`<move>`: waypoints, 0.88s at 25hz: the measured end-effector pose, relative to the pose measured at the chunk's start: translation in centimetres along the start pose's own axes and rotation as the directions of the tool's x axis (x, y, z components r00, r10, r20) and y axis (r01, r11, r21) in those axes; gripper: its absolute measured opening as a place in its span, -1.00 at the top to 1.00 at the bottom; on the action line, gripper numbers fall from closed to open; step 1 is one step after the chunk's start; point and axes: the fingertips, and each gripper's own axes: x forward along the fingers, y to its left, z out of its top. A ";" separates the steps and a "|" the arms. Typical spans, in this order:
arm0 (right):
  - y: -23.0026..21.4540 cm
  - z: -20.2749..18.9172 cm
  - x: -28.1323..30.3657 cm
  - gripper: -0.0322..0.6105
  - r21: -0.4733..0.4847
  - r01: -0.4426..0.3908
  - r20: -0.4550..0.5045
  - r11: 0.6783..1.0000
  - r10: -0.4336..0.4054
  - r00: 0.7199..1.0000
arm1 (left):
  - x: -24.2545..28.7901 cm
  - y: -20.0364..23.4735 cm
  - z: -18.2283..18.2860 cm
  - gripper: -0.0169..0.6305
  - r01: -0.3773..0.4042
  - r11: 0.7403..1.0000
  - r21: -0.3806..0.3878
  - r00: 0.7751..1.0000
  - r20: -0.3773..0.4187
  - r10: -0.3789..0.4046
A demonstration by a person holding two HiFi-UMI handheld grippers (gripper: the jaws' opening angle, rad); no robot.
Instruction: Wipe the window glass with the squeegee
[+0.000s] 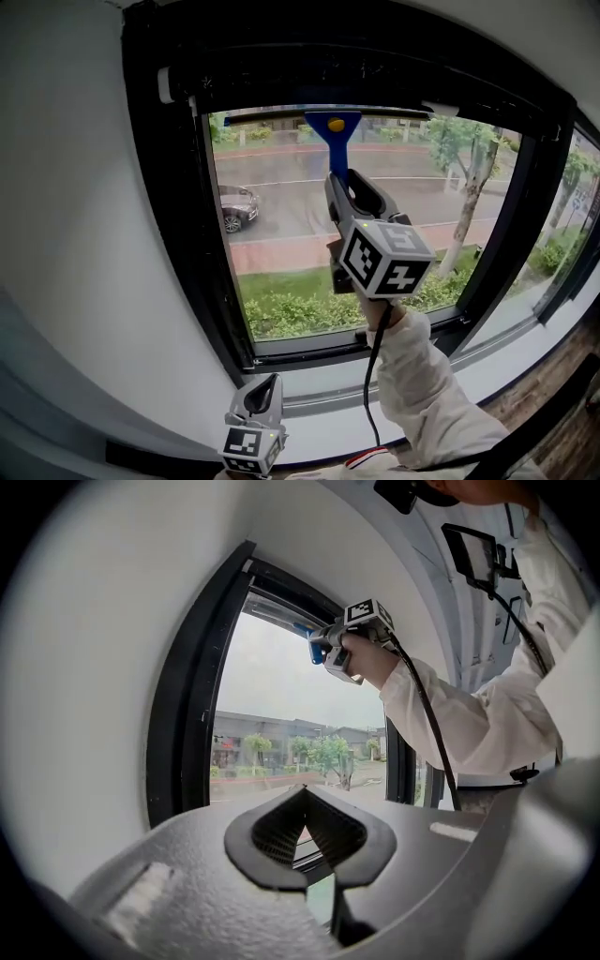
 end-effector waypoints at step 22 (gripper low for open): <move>-0.9 -0.2 2.2 0.48 0.010 -0.031 -0.002 0.999 0.031 1.000 | 0.6 -0.3 -0.8 0.95 -0.033 0.999 -0.016 0.999 -0.017 0.033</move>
